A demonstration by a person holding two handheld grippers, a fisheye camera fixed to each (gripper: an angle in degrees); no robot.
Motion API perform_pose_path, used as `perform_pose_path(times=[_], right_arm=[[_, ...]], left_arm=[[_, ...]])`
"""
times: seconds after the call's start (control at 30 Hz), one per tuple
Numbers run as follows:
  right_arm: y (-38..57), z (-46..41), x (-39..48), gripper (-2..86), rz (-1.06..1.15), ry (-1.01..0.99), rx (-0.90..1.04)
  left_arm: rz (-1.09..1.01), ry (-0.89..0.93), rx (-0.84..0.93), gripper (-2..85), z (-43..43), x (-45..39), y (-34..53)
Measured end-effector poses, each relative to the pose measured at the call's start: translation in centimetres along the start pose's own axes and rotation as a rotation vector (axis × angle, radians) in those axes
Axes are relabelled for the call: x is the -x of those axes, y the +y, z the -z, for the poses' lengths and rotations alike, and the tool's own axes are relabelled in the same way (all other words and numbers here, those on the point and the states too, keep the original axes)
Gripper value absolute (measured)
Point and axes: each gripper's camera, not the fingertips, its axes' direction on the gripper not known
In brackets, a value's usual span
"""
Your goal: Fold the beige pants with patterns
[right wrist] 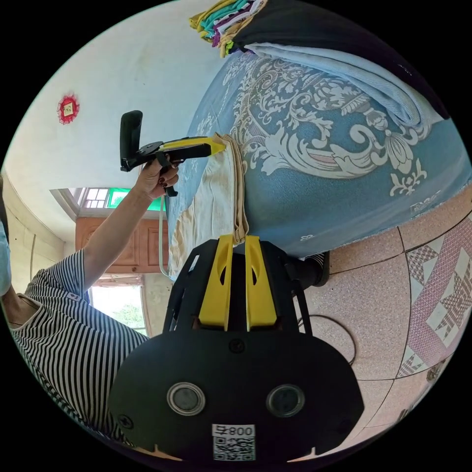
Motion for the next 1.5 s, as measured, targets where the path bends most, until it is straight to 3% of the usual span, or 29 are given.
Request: perform_pose_path(times=[0.4, 0.7, 1.1, 1.3, 1.5], right_arm=[[2.1, -2.5, 3.8, 3.3, 0.184, 0.000, -0.010], [3.4, -8.9, 10.7, 3.2, 0.457, -0.073, 0.062], [3.8, -30.4, 14.4, 3.1, 0.662, -0.156, 0.353], [4.0, -41.5, 12.3, 3.2, 0.673, -0.111, 0.493], [3.9, -52.6, 9.0, 3.8, 0.665, -0.017, 0.672]], left_arm=[[-0.048, 0.009, -0.153, 1.3, 5.9, 0.4, 7.4], [-0.005, 0.014, -0.338, 1.4, 12.0, 1.9, 20.2], [0.259, 0.044, -0.449, 1.6, 11.7, 5.4, 41.5], [0.416, 0.098, -0.444, 2.0, 7.8, 7.2, 49.8], [0.701, 0.091, -0.444, 2.5, 3.8, 7.3, 57.8]])
